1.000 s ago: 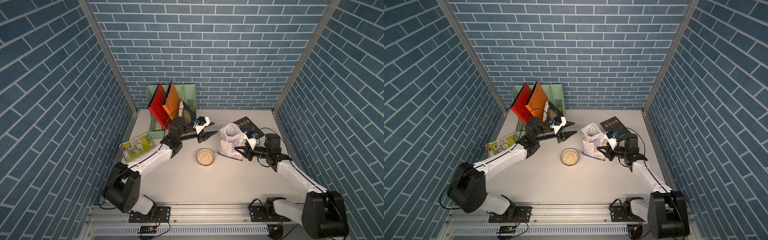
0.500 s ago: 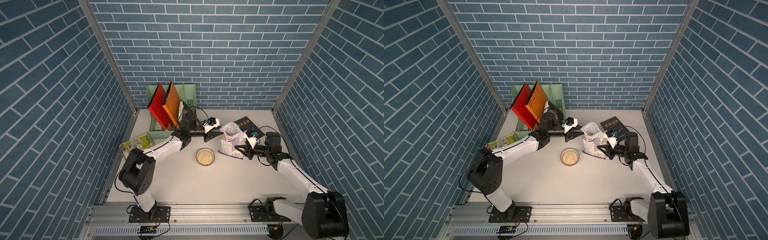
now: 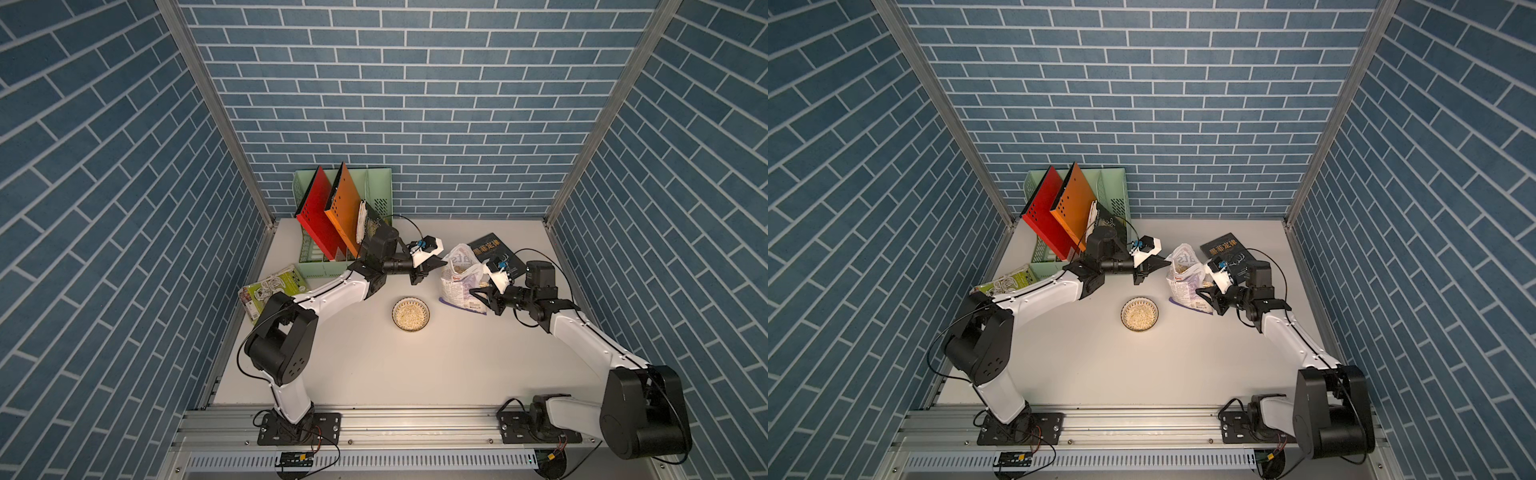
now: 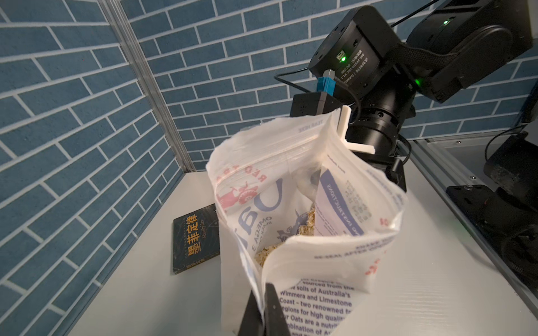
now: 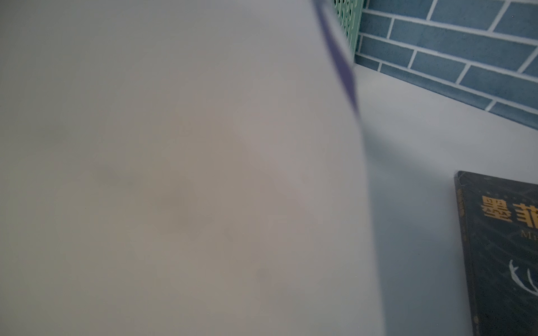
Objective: Pour the oats into the breakfast bowl
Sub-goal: Place the oats bag at the center of the board, then close the oats bag at the center of the board.
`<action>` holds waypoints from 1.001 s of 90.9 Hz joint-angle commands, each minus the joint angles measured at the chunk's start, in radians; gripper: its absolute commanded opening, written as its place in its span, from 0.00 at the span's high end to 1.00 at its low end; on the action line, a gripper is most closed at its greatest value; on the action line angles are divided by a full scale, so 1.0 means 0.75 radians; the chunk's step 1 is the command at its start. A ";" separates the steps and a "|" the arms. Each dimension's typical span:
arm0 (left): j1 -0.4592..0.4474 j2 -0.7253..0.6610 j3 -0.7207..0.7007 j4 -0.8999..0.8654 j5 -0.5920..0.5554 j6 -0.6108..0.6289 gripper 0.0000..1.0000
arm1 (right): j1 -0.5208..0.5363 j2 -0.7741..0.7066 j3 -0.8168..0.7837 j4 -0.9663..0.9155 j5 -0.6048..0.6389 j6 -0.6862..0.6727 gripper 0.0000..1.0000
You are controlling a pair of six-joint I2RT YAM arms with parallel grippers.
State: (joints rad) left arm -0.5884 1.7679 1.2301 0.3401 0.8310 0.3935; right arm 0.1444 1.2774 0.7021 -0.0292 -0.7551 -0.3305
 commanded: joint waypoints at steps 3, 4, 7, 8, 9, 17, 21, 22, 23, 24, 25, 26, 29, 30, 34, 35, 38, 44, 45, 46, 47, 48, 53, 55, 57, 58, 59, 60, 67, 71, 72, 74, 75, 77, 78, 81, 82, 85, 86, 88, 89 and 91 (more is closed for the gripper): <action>-0.013 0.031 0.032 -0.012 -0.039 0.042 1.00 | 0.001 0.088 0.029 0.064 0.188 -0.023 0.64; -0.013 0.032 0.030 -0.014 -0.044 0.042 1.00 | 0.002 0.094 0.029 0.066 0.190 -0.024 0.63; -0.013 0.040 0.026 -0.022 -0.059 0.048 1.00 | 0.000 0.102 0.030 0.073 0.201 -0.024 0.57; -0.012 0.042 0.026 -0.025 -0.063 0.050 1.00 | 0.000 0.101 0.027 0.079 0.205 -0.024 0.55; -0.012 0.043 0.023 -0.027 -0.068 0.050 1.00 | 0.000 0.101 0.025 0.082 0.210 -0.024 0.52; -0.012 0.052 0.017 -0.052 -0.107 0.072 1.00 | -0.004 0.068 0.012 0.101 0.251 -0.039 0.34; -0.012 0.056 0.015 -0.058 -0.113 0.075 1.00 | -0.014 0.040 0.009 0.091 0.261 -0.066 0.26; -0.012 0.059 0.016 -0.059 -0.113 0.076 1.00 | -0.018 0.032 0.010 0.084 0.262 -0.072 0.25; -0.012 0.059 0.016 -0.060 -0.114 0.075 1.00 | -0.021 0.026 0.011 0.077 0.262 -0.080 0.23; -0.012 0.058 0.016 -0.060 -0.114 0.076 1.00 | -0.026 0.019 0.014 0.069 0.261 -0.089 0.22; -0.012 0.061 0.018 -0.063 -0.114 0.077 1.00 | -0.031 0.013 0.016 0.060 0.261 -0.099 0.21; -0.013 0.064 0.019 -0.065 -0.115 0.078 1.00 | -0.034 0.005 0.019 0.051 0.259 -0.109 0.20; -0.012 0.067 0.024 -0.074 -0.121 0.083 1.00 | -0.047 -0.017 0.032 0.020 0.247 -0.133 0.18; -0.012 0.071 0.025 -0.077 -0.125 0.085 1.00 | -0.051 -0.023 0.035 0.014 0.239 -0.141 0.17; -0.013 0.070 0.031 -0.091 -0.130 0.093 1.00 | -0.060 -0.054 0.047 -0.005 0.203 -0.159 0.16; -0.012 0.070 0.032 -0.095 -0.130 0.096 1.00 | -0.062 -0.061 0.049 -0.008 0.195 -0.164 0.15; -0.012 0.069 0.036 -0.104 -0.130 0.103 1.00 | -0.062 -0.080 0.058 -0.017 0.166 -0.184 0.15; -0.012 0.067 0.047 -0.130 -0.129 0.121 1.00 | -0.057 -0.099 0.075 -0.013 0.105 -0.206 0.16; -0.012 0.067 0.050 -0.136 -0.130 0.124 1.00 | -0.055 -0.099 0.081 -0.014 0.095 -0.210 0.16; -0.010 0.066 0.054 -0.142 -0.131 0.128 1.00 | -0.053 -0.098 0.087 -0.014 0.087 -0.215 0.16; -0.012 0.065 0.057 -0.149 -0.131 0.130 1.00 | -0.051 -0.098 0.092 -0.016 0.079 -0.220 0.16; -0.012 0.065 0.060 -0.154 -0.131 0.133 1.00 | -0.049 -0.096 0.098 -0.020 0.072 -0.228 0.17; -0.012 0.064 0.078 -0.184 -0.127 0.146 1.00 | -0.030 -0.080 0.131 -0.045 0.054 -0.279 0.20; -0.012 0.063 0.087 -0.196 -0.126 0.150 1.00 | -0.022 -0.070 0.145 -0.058 0.051 -0.300 0.21; -0.012 0.062 0.094 -0.206 -0.125 0.150 1.00 | -0.015 -0.056 0.160 -0.073 0.051 -0.317 0.23; -0.011 0.062 0.097 -0.211 -0.126 0.150 1.00 | -0.012 -0.049 0.168 -0.081 0.052 -0.323 0.24; -0.011 0.061 0.099 -0.215 -0.125 0.151 1.00 | -0.008 -0.042 0.175 -0.090 0.052 -0.333 0.26; -0.011 0.060 0.102 -0.218 -0.125 0.153 1.00 | -0.005 -0.034 0.183 -0.100 0.052 -0.341 0.27; -0.013 0.052 0.113 -0.238 -0.124 0.160 1.00 | 0.010 0.028 0.255 -0.172 0.056 -0.389 0.41; -0.012 0.048 0.121 -0.251 -0.124 0.168 1.00 | 0.014 0.061 0.297 -0.214 0.061 -0.414 0.56; -0.010 0.047 0.124 -0.256 -0.124 0.172 1.00 | 0.014 0.069 0.307 -0.230 0.062 -0.420 0.59; -0.010 0.046 0.130 -0.270 -0.125 0.178 1.00 | 0.014 0.081 0.326 -0.257 0.069 -0.433 0.68; -0.011 0.044 0.134 -0.281 -0.126 0.185 1.00 | 0.014 0.086 0.334 -0.268 0.074 -0.439 0.72; -0.009 0.043 0.145 -0.304 -0.131 0.195 1.00 | 0.013 0.093 0.353 -0.294 0.083 -0.454 0.80; -0.009 0.042 0.151 -0.317 -0.135 0.202 1.00 | 0.013 0.096 0.360 -0.306 0.091 -0.462 0.84; -0.008 0.041 0.172 -0.366 -0.144 0.229 1.00 | 0.010 0.097 0.376 -0.335 0.119 -0.486 0.94; -0.006 0.040 0.179 -0.384 -0.147 0.239 1.00 | 0.008 0.097 0.378 -0.346 0.126 -0.492 0.97; -0.003 0.037 0.199 -0.436 -0.153 0.267 1.00 | -0.001 0.090 0.382 -0.363 0.149 -0.512 1.00; -0.002 0.038 0.205 -0.450 -0.156 0.275 1.00 | -0.005 0.085 0.385 -0.367 0.154 -0.517 1.00; 0.001 0.038 0.215 -0.478 -0.158 0.289 1.00 | -0.016 0.078 0.385 -0.372 0.162 -0.525 1.00; 0.003 0.037 0.219 -0.490 -0.160 0.298 1.00 | -0.020 0.075 0.385 -0.373 0.165 -0.529 1.00; 0.006 0.036 0.227 -0.518 -0.161 0.313 1.00 | -0.031 0.066 0.385 -0.374 0.166 -0.534 1.00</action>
State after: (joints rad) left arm -0.5930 1.8244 1.3418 0.0509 0.7097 0.5499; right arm 0.1474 1.3441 0.9619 -0.2131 -0.6762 -0.6514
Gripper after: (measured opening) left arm 0.050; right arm 0.046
